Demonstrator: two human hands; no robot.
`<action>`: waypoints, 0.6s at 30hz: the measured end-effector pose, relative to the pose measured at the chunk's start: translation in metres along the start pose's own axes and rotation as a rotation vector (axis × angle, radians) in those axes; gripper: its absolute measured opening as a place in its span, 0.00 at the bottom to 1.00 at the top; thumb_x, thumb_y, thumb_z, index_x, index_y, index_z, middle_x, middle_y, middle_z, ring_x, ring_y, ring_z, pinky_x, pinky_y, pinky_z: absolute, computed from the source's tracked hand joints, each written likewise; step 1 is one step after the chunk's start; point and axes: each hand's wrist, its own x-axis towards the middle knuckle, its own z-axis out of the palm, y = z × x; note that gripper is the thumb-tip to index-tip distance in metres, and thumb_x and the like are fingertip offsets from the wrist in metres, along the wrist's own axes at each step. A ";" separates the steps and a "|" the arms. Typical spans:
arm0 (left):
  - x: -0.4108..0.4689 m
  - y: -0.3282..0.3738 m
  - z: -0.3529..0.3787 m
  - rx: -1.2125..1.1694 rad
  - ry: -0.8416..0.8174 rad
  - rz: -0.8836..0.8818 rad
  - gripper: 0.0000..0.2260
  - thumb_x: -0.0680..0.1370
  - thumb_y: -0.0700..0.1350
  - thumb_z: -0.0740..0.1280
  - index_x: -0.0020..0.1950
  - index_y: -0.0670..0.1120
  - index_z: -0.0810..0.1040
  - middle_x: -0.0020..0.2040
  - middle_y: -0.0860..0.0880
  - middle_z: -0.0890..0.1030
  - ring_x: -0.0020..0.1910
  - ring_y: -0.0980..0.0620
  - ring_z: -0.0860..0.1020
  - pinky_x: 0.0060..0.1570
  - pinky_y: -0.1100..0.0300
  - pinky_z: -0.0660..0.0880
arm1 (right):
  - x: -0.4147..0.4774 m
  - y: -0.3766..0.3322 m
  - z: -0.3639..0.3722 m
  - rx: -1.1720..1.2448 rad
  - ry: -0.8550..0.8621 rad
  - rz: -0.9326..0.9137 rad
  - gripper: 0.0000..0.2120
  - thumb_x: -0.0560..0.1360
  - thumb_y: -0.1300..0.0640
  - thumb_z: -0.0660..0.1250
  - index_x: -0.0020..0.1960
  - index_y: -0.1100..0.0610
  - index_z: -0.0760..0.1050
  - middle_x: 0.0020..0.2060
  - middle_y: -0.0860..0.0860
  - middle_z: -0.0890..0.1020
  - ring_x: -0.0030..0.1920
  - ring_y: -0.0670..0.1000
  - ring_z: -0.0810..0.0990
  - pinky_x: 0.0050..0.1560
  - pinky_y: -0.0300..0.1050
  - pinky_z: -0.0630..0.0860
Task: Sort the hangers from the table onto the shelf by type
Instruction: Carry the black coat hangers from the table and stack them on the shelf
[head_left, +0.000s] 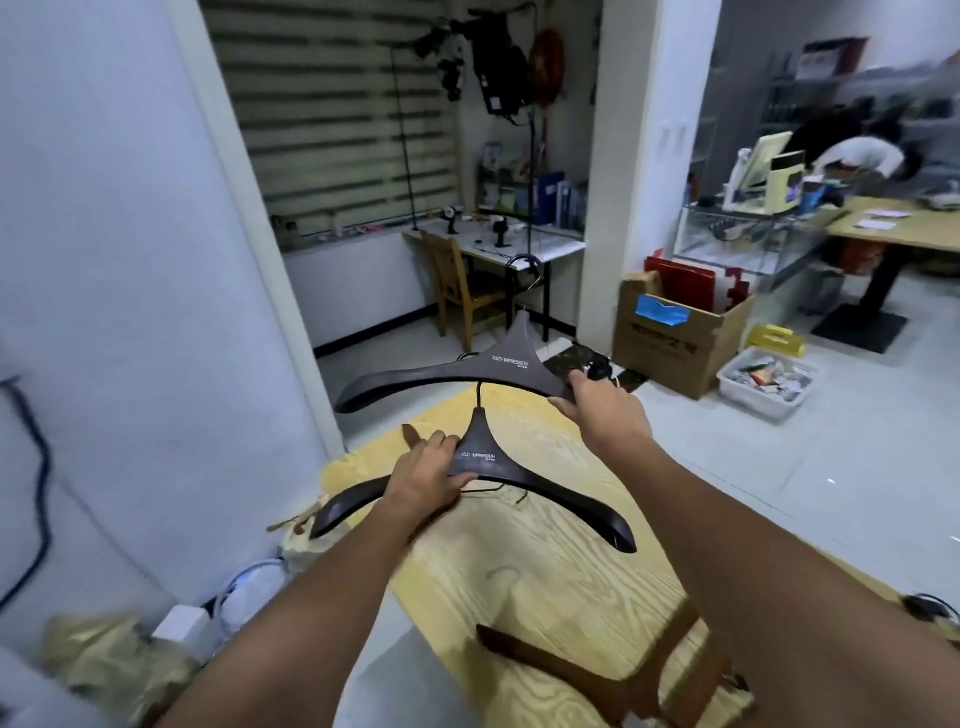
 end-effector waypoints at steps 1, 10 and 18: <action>-0.010 -0.009 -0.008 0.014 0.009 -0.013 0.24 0.76 0.57 0.64 0.67 0.46 0.68 0.62 0.47 0.72 0.62 0.46 0.73 0.54 0.51 0.73 | -0.003 -0.012 -0.002 0.002 -0.001 -0.015 0.18 0.81 0.44 0.55 0.57 0.59 0.68 0.47 0.58 0.80 0.49 0.62 0.79 0.39 0.49 0.68; -0.139 -0.121 -0.072 0.069 0.058 -0.274 0.25 0.75 0.60 0.64 0.67 0.48 0.69 0.61 0.49 0.74 0.62 0.47 0.74 0.55 0.52 0.72 | -0.041 -0.148 -0.002 0.078 0.024 -0.270 0.17 0.81 0.44 0.54 0.54 0.58 0.67 0.45 0.56 0.81 0.45 0.60 0.79 0.35 0.47 0.66; -0.276 -0.204 -0.113 0.054 0.097 -0.567 0.23 0.75 0.59 0.65 0.65 0.48 0.71 0.58 0.49 0.75 0.60 0.50 0.75 0.53 0.54 0.73 | -0.081 -0.287 0.004 0.146 -0.047 -0.514 0.19 0.80 0.43 0.56 0.58 0.58 0.69 0.52 0.58 0.80 0.54 0.61 0.79 0.41 0.49 0.68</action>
